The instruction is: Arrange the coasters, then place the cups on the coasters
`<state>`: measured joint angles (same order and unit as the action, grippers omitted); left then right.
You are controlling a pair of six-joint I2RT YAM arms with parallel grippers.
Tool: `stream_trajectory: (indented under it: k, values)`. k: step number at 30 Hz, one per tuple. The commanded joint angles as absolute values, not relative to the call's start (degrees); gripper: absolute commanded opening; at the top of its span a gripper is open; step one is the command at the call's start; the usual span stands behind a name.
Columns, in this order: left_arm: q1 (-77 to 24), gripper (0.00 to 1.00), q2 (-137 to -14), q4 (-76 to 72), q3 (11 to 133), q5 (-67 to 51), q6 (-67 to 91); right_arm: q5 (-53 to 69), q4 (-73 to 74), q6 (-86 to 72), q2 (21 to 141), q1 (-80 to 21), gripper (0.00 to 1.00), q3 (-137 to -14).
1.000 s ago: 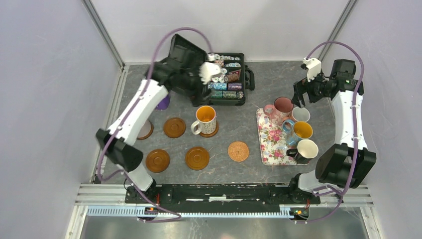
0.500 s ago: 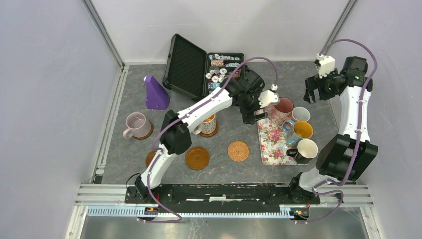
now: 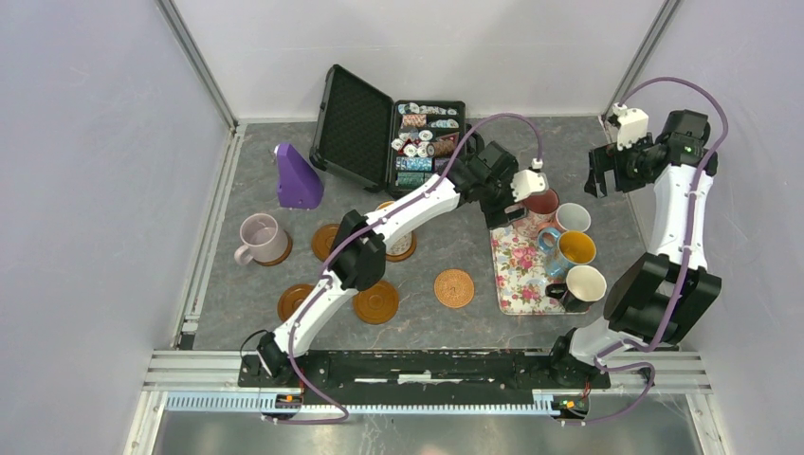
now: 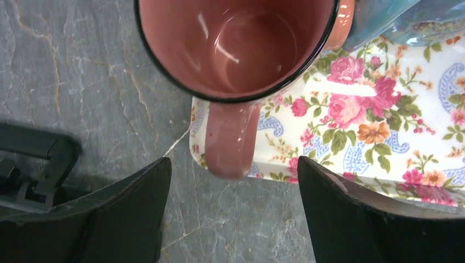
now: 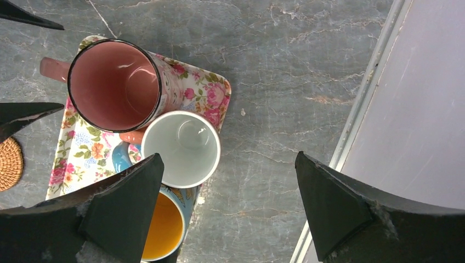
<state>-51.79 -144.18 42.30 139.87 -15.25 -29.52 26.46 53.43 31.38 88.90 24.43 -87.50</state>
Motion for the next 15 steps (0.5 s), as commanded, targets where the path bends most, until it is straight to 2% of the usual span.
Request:
stream_trajectory:
  k: [1, 7, 10, 12, 15]
  values:
    - [-53.2, 0.88, -146.1, 37.6, 144.1, -17.6, -27.7, 27.1, 52.9, 31.9, 88.5, 25.5, 0.98, -88.8]
    - [-53.9, 0.79, -148.3, 36.6, 144.5, -17.6, -26.5, 27.5, 53.1, 32.1, 88.0, 26.4, 0.98, -88.2]
    - [-54.2, 0.68, -148.8, 36.8, 144.5, -17.9, -26.4, 27.3, 53.4, 32.8, 87.7, 26.9, 0.98, -88.0]
    - [-54.6, 0.56, -148.9, 36.8, 144.4, -17.0, -26.3, 27.4, 53.7, 33.1, 87.6, 27.2, 0.98, -88.0]
    - [-54.7, 0.45, -148.2, 36.7, 144.1, -16.9, -24.9, 27.6, 54.0, 33.4, 87.5, 27.6, 0.98, -88.1]
